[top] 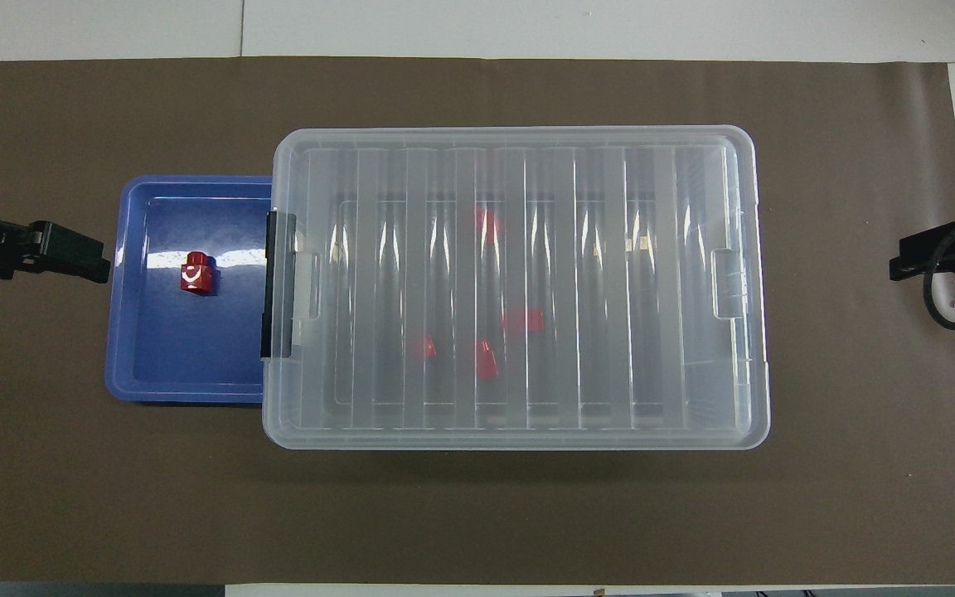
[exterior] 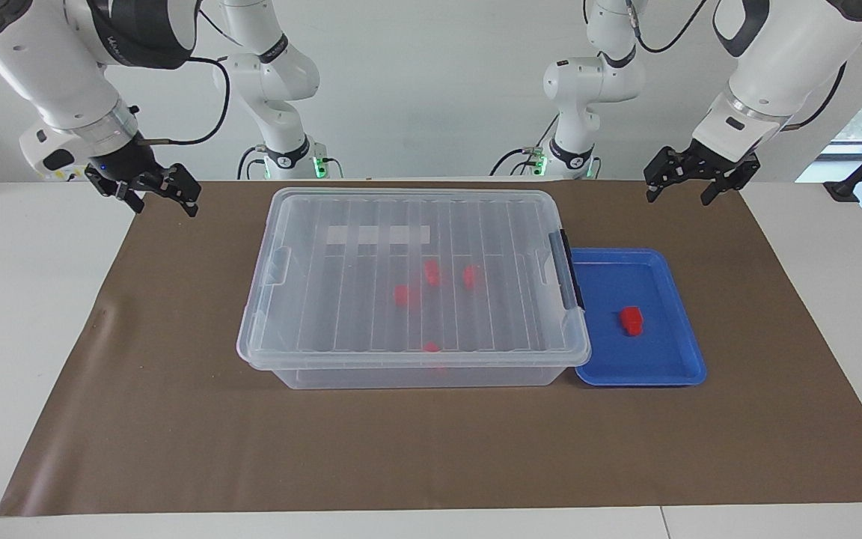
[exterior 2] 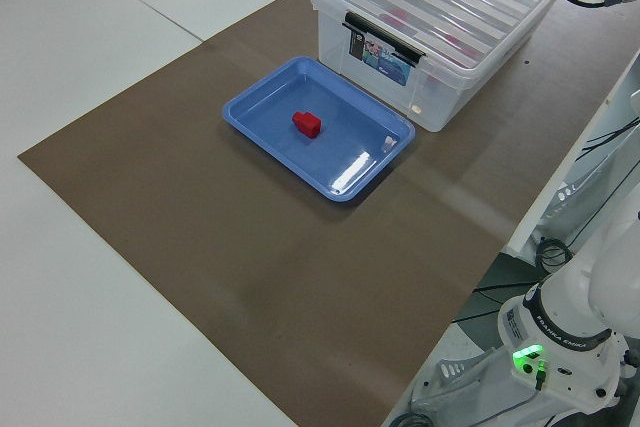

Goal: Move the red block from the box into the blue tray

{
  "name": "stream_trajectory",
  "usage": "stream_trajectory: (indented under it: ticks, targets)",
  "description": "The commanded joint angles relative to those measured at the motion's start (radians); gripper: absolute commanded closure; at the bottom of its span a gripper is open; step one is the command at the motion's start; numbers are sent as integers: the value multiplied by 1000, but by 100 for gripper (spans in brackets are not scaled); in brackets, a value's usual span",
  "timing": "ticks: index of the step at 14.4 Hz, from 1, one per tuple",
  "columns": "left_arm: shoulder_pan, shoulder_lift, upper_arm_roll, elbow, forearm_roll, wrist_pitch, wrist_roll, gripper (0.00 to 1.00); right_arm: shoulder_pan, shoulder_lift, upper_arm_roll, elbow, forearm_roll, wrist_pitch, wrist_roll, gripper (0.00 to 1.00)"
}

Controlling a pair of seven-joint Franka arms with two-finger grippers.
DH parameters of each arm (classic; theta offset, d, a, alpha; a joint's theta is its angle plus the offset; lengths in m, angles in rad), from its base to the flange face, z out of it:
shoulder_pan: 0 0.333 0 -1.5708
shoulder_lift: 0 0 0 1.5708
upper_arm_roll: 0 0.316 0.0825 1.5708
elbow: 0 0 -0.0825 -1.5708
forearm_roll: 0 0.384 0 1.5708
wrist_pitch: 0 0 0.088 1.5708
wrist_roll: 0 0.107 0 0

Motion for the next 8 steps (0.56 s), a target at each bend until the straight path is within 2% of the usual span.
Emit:
stream_trajectory:
  ticks: [1,8]
  targets:
    - [8,-20,0,-17,-15,-12,8,0,-25,-22,28,-24,-3,21,-22,0]
    - [8,-20,1,-17,-15,-12,8,0,-20,-20,27,-21,-3,24,-23,0]
